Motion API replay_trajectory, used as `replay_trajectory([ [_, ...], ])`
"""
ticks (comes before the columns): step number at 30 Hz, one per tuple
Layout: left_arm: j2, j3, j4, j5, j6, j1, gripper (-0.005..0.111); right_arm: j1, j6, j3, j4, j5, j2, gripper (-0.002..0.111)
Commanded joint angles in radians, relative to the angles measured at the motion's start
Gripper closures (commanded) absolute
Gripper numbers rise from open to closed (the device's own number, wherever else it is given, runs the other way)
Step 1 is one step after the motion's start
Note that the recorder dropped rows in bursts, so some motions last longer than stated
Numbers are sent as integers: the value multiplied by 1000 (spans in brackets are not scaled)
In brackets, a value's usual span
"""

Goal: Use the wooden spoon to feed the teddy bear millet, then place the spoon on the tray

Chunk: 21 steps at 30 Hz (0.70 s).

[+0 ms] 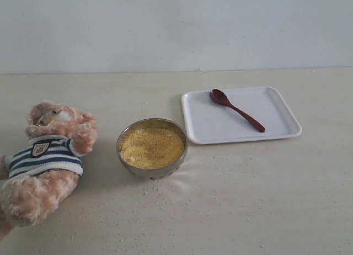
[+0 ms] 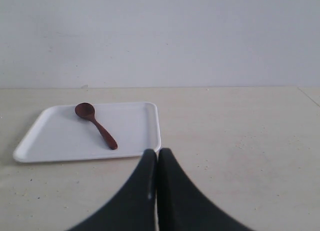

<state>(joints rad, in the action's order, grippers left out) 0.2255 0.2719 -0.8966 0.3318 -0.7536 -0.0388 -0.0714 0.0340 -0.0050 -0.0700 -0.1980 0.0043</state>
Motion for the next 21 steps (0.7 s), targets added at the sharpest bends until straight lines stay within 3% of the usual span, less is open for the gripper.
replay_trajectory([
  [1, -120, -71, -4, -92, -6, 23, 102, 3, 1, 5, -3, 7, -4, 108],
  [6, -226, -133, -4, -169, -6, 67, 102, 3, 2, 5, -3, 7, -4, 108],
  [21, -226, -160, -4, -210, -66, 70, 102, 3, 0, 5, -3, 7, -4, 108],
])
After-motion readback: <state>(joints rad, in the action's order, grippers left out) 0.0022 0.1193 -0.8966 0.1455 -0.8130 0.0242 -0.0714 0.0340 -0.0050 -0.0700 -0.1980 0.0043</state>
